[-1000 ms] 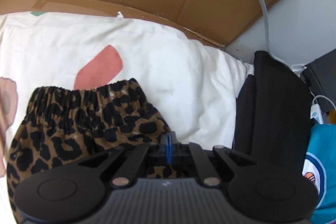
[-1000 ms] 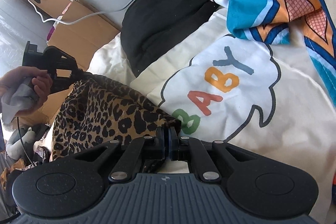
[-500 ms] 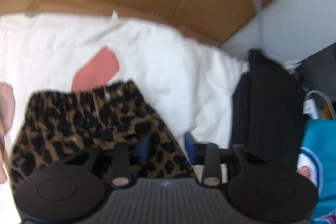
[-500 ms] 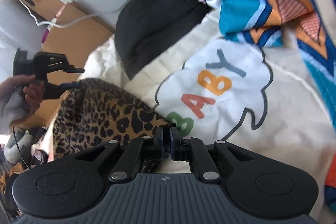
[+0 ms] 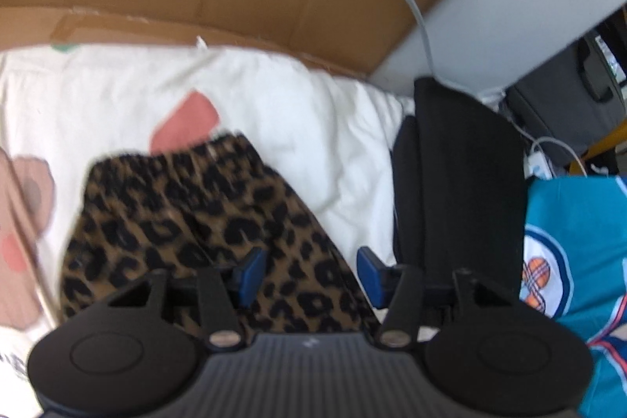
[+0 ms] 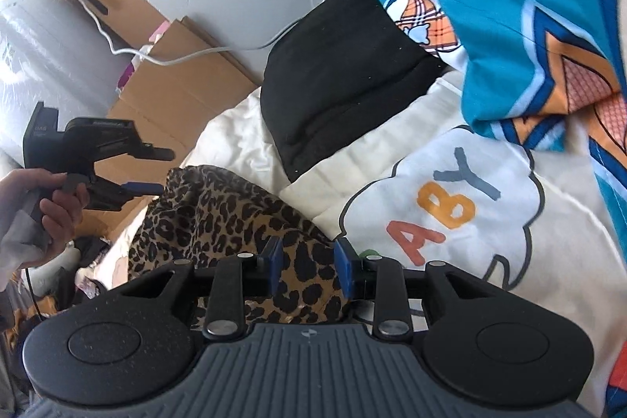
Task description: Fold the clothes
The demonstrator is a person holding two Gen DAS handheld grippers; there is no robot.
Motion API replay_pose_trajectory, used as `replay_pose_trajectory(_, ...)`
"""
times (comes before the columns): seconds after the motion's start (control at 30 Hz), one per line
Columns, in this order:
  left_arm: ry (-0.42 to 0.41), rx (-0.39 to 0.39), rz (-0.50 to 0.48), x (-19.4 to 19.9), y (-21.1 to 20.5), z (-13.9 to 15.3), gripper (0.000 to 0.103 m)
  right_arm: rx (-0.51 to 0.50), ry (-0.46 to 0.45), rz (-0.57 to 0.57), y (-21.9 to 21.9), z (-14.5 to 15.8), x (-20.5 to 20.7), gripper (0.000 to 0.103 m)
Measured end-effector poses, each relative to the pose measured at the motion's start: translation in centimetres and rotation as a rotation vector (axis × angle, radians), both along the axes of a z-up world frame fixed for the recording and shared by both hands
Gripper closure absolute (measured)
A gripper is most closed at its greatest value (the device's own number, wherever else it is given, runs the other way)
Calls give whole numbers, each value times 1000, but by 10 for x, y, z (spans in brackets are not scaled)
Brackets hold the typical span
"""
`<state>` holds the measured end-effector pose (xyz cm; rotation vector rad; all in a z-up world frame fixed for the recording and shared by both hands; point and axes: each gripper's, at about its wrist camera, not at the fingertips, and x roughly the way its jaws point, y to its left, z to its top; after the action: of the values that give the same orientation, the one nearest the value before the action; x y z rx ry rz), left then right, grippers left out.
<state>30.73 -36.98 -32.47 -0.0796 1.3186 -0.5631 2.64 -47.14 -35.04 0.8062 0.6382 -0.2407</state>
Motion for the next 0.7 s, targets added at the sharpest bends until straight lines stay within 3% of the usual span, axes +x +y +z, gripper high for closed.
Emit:
replay_pose_trajectory(0.27,104,15,-29,-31,-36,-40,59,-33,50,28,2,-10,13,72)
replay_pose_trajectory(0.43,138,92,19,-33,-40,-59,87,-38,72,39,5,-16,13,72)
replay_pose_trajectory(0.57,165,121,41,-35,-37,-67,87,-32,76,48,8,-19,12,72)
replay_pose_trajectory(0.7,164,114,32,-37,-42,-64,68,-31,83,54,10,-21,11,72)
